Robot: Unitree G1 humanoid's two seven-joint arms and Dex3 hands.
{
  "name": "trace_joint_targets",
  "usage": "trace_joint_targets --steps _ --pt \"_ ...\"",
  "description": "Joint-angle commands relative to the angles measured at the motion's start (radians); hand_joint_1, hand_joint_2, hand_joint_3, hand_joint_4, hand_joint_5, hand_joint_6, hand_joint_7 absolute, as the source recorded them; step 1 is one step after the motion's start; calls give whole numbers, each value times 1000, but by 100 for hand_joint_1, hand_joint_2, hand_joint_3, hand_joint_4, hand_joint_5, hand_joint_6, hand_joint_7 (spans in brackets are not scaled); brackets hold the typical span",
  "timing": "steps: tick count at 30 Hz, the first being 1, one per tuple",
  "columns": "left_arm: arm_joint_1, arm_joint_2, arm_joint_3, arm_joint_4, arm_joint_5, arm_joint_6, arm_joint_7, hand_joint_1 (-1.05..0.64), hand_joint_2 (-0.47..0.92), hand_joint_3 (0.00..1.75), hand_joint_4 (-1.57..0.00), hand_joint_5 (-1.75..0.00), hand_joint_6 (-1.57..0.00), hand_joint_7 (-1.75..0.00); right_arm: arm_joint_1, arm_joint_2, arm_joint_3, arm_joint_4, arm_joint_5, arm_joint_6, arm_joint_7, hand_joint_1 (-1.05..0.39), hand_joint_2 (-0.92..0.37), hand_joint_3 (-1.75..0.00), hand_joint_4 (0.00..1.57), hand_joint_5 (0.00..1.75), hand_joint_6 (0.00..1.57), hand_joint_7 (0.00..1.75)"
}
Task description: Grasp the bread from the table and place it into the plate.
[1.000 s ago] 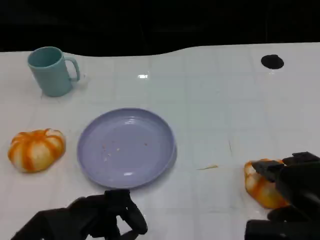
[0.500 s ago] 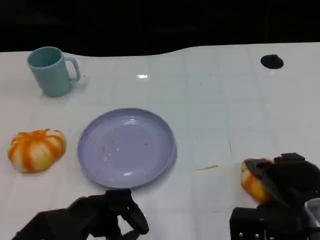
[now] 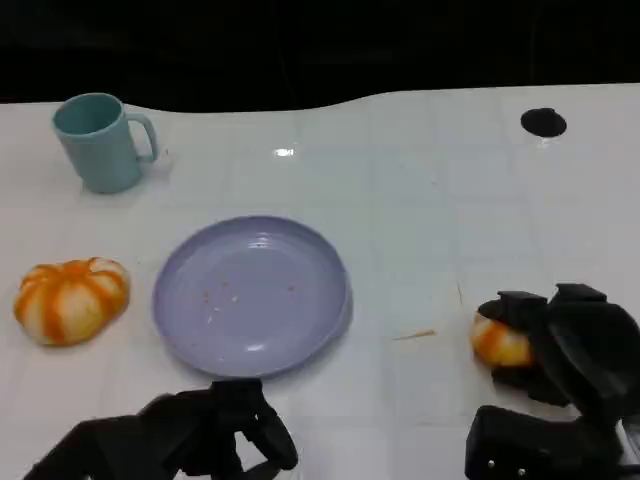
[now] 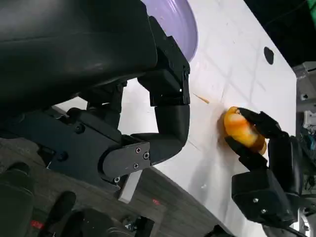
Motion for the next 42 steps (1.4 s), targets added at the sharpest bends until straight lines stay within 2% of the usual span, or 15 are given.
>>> trace_joint_targets --steps 1,2,3,5,6,7,8,11,13,15,20,23,29,34,42 --pt "-6 1 -1 -2 -1 -2 3 -35 80 72 -64 -175 -60 -147 -21 -26 -3 -8 13 -24 -43 -16 -61 -62 90 175 86 124" --pt "-8 1 -2 -2 0 0 4 -35 80 72 -64 -175 -60 -147 -23 -26 -4 -13 17 -30 -46 -16 -60 -64 90 175 85 125" --pt "-11 0 -3 1 1 0 5 -35 80 72 -64 -175 -60 -146 -27 -24 -4 -16 23 -41 -53 -14 -56 -67 90 175 88 116" --pt "-15 -2 -5 8 3 -5 6 -35 80 72 -64 -175 -60 -146 -36 -23 -3 -14 31 -62 -68 -13 -53 -70 91 175 91 113" --pt "-18 -2 -7 13 6 -7 7 -35 80 72 -64 -175 -60 -146 -41 -21 -3 -14 38 -73 -70 -12 -52 -72 92 175 88 123" --pt "-22 -3 -9 18 9 -9 9 -34 80 72 -64 -175 -60 -146 -46 -20 -3 -14 43 -82 -69 -13 -52 -72 93 175 80 145" --pt "-25 -3 -11 23 13 -11 9 -34 80 72 -64 -175 -60 -146 -50 -18 -2 -17 45 -86 -66 -13 -52 -72 93 175 76 155" --pt "-34 -4 -16 40 23 -17 13 -34 80 72 -64 -175 -60 -146 -69 -2 -6 -44 90 -118 -34 -8 -51 -68 93 175 77 154" --pt "-40 -8 -16 51 24 -22 13 -34 80 72 -63 -175 -60 -146 -83 6 -6 -52 136 -156 -11 -4 -45 -86 92 175 71 169" --pt "-43 -13 -16 57 24 -21 14 -34 80 72 -63 -175 -60 -146 -94 17 -7 -76 191 -168 55 -5 -43 -97 90 175 67 173" --pt "-38 -20 -18 64 27 -36 11 -33 80 72 -63 -175 -59 -146 -121 48 4 -120 236 -158 140 -4 -42 -102 88 175 66 175" --pt "-34 -23 -19 64 27 -41 11 -33 80 72 -63 -175 -59 -146 -151 80 25 -119 225 -144 161 -7 -37 -115 92 175 70 174" --pt "-29 -24 -23 64 26 -43 8 -34 81 71 -65 -175 -60 -145 -244 165 58 -34 258 -154 210 -10 -35 -122 90 175 71 166" --pt "-16 -25 -30 45 30 -32 13 -34 81 70 -64 -175 -59 -147 -339 246 85 74 275 -148 225 -12 -39 -117 88 175 63 174" --pt "4 -23 -41 29 46 -40 13 -33 81 71 -66 -175 -60 -146 -472 355 114 280 277 -145 204 -16 -42 -116 87 175 62 175"
